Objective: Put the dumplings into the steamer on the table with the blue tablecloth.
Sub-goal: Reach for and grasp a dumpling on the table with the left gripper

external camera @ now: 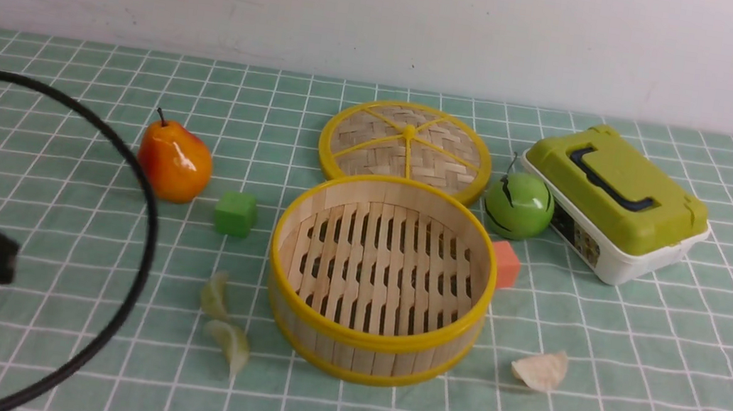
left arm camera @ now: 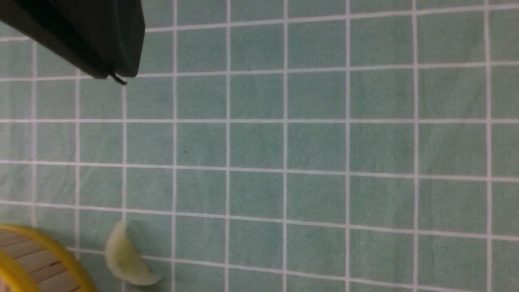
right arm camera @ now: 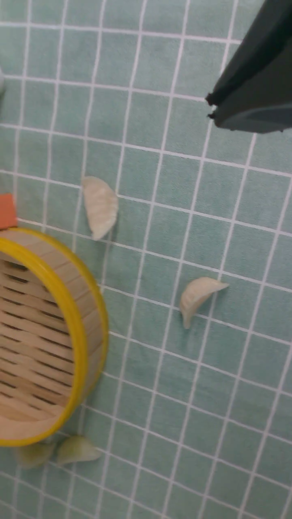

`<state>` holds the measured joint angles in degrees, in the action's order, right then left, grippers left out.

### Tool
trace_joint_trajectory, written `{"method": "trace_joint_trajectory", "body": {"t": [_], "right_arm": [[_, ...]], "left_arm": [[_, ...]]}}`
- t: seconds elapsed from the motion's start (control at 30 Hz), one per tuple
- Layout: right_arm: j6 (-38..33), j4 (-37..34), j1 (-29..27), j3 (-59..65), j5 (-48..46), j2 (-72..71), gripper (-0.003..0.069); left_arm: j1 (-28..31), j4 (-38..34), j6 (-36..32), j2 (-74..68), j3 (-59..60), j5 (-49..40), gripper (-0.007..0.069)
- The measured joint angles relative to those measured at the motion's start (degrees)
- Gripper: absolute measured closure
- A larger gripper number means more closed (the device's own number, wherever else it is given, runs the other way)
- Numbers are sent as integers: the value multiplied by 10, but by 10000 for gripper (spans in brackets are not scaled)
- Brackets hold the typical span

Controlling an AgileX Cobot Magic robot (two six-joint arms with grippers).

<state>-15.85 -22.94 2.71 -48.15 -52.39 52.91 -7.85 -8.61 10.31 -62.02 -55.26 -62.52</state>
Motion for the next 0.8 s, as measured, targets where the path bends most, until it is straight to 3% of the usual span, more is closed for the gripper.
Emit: {"method": "trace_joint_trajectory", "body": {"t": [0.13, 0.3, 0.47, 0.57, 0.8], "right_arm": [[0, 25, 43, -1, -6, 30, 674], [0, 35, 59, -1, -6, 34, 671], [0, 37, 59, -1, -6, 34, 669], [0, 37, 59, -1, -6, 34, 669], [0, 37, 59, -1, -7, 34, 663]], "left_arm": [[-71, 62, 43, -113, -52, 7, 570], [-110, 81, 85, -255, -137, 46, 315], [-112, 78, 91, -352, -198, 80, 113], [-112, 86, 97, -388, -208, 109, 69], [-112, 98, 106, -456, -209, 184, 56]]}}
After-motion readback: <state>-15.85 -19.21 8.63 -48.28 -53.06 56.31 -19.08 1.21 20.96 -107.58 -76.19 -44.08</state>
